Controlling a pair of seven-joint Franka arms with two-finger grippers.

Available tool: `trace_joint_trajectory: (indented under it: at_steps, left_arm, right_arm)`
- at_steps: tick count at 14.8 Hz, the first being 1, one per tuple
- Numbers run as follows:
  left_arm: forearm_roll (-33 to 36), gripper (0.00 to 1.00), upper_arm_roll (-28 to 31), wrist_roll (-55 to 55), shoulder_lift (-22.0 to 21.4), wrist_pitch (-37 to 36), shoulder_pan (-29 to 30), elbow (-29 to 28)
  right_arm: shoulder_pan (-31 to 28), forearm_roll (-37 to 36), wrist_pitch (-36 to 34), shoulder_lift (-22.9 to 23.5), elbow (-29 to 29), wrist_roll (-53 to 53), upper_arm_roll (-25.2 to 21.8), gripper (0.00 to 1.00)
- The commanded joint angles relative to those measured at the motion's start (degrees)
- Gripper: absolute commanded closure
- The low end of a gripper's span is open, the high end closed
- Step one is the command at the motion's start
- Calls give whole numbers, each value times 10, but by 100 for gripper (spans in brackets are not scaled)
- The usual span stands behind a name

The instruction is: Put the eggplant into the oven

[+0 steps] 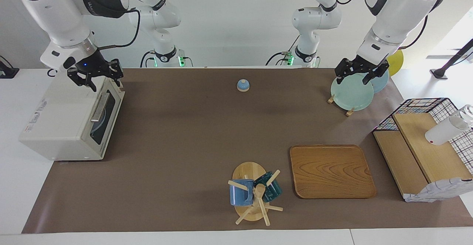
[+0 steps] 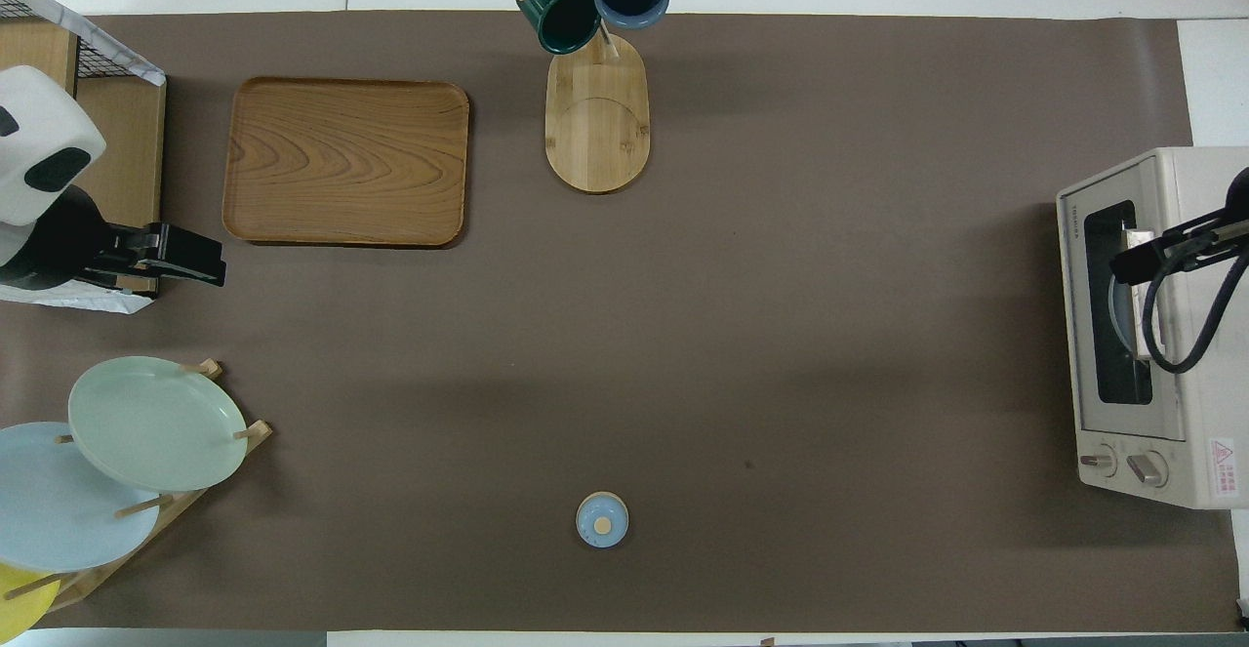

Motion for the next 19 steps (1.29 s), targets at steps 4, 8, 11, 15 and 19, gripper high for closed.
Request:
trace_joint_trajectory:
  at_steps: [4, 8, 11, 15, 19]
  left_arm:
    - [9, 0, -6, 3, -4, -5, 7, 2]
    - [9, 0, -6, 3, -4, -5, 7, 3]
    - [9, 0, -6, 3, -4, -6, 7, 3]
    - [9, 0, -6, 3, -4, -5, 7, 3]
    - [9, 0, -6, 3, -4, -5, 7, 3]
  right_arm:
    - [-2, 19, -16, 4, 1, 19, 1, 0]
    - [23, 15, -31, -15, -15, 38, -21, 0]
    - [26, 11, -22, -21, -16, 40, -26, 0]
    - [25, 11, -21, -24, -21, 41, -26, 0]
    - [25, 12, -6, -26, -21, 42, -26, 0]
